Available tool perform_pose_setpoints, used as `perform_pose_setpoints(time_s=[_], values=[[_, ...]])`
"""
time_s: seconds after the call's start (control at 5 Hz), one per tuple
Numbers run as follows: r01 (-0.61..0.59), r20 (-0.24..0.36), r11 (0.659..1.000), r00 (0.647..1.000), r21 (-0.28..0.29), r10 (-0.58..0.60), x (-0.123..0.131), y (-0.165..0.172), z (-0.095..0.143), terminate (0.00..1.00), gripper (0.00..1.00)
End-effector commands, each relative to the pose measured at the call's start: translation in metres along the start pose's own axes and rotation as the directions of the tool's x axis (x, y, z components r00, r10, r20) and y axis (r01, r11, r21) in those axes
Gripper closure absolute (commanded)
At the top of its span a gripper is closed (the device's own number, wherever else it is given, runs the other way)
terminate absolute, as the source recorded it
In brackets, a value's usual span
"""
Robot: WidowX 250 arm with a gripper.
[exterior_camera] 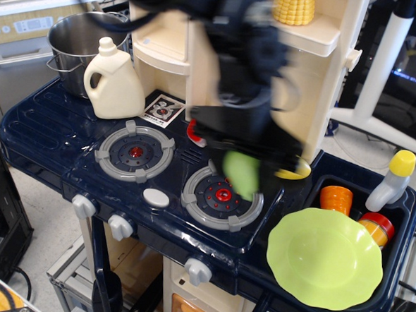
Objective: Put pear on plate
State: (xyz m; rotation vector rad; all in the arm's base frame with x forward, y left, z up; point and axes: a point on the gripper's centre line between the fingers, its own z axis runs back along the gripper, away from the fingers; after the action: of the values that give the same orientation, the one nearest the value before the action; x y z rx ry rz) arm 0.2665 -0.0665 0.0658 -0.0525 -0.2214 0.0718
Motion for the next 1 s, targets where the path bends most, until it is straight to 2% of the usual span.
perform_pose_setpoints(time_s=[0.0,0.2,0.4,0.6,0.8], values=[[-0.168,0.010,0.986,0.986,0.013,0.168,0.015,-0.077,0.001,0.00,1.00],[-0.199,0.039,0.980,0.979,-0.010,0.199,0.007,-0.074,-0.014,0.00,1.00],[-0.189,0.030,0.982,0.981,-0.027,0.190,0.002,-0.058,-0.016,0.00,1.00],[-0.213,0.065,0.973,0.973,-0.090,0.219,-0.002,-0.058,-0.026,0.00,1.00],[-0.215,0.083,0.969,0.971,-0.122,0.226,-0.003,-0.066,-0.030,0.00,0.00]])
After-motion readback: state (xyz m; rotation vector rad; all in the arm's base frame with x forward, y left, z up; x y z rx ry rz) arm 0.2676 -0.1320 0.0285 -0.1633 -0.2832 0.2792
